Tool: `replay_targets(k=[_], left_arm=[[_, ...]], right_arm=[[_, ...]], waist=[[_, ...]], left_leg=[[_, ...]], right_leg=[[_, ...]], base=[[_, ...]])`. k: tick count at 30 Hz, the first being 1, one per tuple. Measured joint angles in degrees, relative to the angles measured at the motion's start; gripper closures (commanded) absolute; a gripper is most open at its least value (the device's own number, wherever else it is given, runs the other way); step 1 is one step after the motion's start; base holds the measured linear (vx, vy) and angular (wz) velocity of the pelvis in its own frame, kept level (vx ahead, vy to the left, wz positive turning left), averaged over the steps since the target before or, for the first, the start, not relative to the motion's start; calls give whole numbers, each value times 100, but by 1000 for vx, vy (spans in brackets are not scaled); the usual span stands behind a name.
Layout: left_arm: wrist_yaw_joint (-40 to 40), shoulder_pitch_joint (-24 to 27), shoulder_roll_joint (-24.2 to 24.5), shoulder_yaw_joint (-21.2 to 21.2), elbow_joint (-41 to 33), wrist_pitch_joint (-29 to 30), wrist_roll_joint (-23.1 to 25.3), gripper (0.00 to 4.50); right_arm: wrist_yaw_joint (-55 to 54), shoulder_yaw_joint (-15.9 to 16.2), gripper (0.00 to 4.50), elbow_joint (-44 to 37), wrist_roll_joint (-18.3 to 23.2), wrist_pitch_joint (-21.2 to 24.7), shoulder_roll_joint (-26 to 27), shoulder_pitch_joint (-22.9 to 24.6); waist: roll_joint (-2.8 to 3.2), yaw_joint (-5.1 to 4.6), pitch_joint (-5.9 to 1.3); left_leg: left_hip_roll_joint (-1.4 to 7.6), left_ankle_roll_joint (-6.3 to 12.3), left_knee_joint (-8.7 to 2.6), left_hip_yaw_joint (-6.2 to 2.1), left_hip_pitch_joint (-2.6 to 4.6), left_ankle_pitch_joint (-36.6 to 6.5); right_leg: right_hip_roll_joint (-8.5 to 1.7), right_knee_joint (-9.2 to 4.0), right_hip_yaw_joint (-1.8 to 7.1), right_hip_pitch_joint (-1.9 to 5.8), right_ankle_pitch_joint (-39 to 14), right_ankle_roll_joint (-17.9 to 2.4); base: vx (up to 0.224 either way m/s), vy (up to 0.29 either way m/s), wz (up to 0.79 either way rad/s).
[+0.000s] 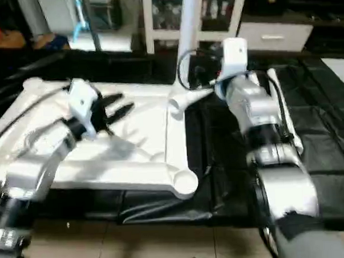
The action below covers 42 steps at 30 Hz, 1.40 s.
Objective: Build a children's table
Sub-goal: Insert table leg to table base
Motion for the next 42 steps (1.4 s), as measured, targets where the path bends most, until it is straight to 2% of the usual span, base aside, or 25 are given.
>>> replay_targets(k=[3, 7, 10, 16, 19, 26, 33, 42], left_arm=[[77, 261, 192, -7, -431, 249, 5, 245], [142, 647, 287, 60, -1010, 534, 1, 245], [140, 869, 355, 176, -1442, 728, -33, 245], [137, 1215, 734, 375, -1997, 1098, -113, 245], [125, 1414, 849, 391, -2304, 1297, -131, 245], [119, 1511, 960, 483, -2509, 1535, -214, 245], [-87, 1473, 1132, 479, -2540, 1604, -235, 245], [-521, 1134, 1309, 399, -2505, 1512, -328, 245]], right_arm=[[362, 129, 12, 735, -207, -330, 55, -351], [711, 306, 12, 1255, -469, -829, 153, -724], [566, 424, 12, 1535, -695, -1127, 210, -907], [-105, 521, 12, 1955, -1067, -1418, 269, -978], [-216, 670, 12, 2101, -1234, -1478, 297, -975], [-245, 702, 12, 2111, -1396, -1691, 277, -977], [-72, 608, 12, 2123, -1406, -1695, 30, -977], [146, 247, 12, 1885, -1137, -1496, -369, -936]], waist=[[-72, 15, 47], [-188, 79, 141], [-239, 136, 216], [-234, 226, 455], [-230, 229, 524], [-251, 251, 575], [-245, 273, 583], [-160, 240, 634]], left_leg=[[2, 29, 4, 9, -66, 14], [8, 30, 1, 12, -60, 13], [8, 19, 2, 14, -60, 9], [4, -8, -2, 22, -64, 0], [4, 3, -18, 24, -70, 8], [5, 17, -36, 27, -71, 16], [3, 10, -31, 28, -71, 14], [5, 19, -27, 32, -58, 21]], right_leg=[[-4, 9, 1, -65, 3, -7], [-4, 8, -3, -64, 1, -14], [-6, 6, 0, -62, 3, -17], [-10, 8, 14, -62, 3, -17], [-7, 3, 12, -73, -1, -23], [-5, 2, 9, -83, -17, -43], [-8, 7, 13, -80, -17, -43], [-6, 35, 13, -82, -22, -52]], base=[[0, 0, 0], [0, 0, 0], [0, 0, 0], [0, 0, 0], [0, 0, 0], [0, 0, 0], [0, 0, 0], [0, 0, 0]])
